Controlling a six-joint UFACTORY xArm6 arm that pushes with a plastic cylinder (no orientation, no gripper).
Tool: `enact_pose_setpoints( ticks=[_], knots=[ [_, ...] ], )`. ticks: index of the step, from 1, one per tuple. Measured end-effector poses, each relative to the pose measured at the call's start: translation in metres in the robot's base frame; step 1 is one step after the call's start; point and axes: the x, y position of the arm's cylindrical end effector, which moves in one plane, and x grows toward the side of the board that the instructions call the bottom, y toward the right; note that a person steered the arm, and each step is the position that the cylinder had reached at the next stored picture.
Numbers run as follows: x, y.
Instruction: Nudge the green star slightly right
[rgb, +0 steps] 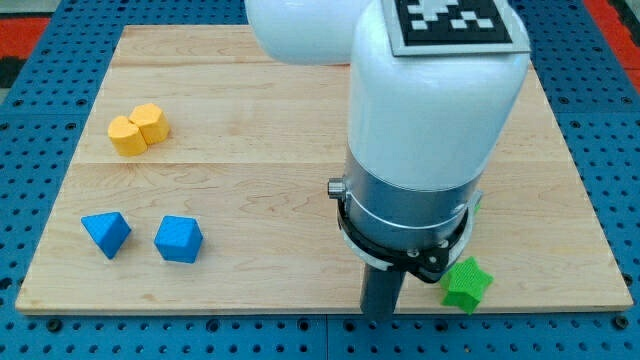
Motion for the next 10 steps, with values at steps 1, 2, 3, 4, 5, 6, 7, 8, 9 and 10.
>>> enact_pose_setpoints(
  ticks=[1, 2, 3, 4, 5, 6, 7, 8, 9, 10],
  knots=[
    [0.0, 0.009],
    [0.0, 0.029],
    [-0.001, 0.091],
    [-0.001, 0.11],
    [-0.001, 0.136],
    [-0.001, 0.154],
    [-0.001, 0.154],
    [-0.001, 0.155],
    [-0.001, 0.155],
    [-0.001, 0.155]
  ],
)
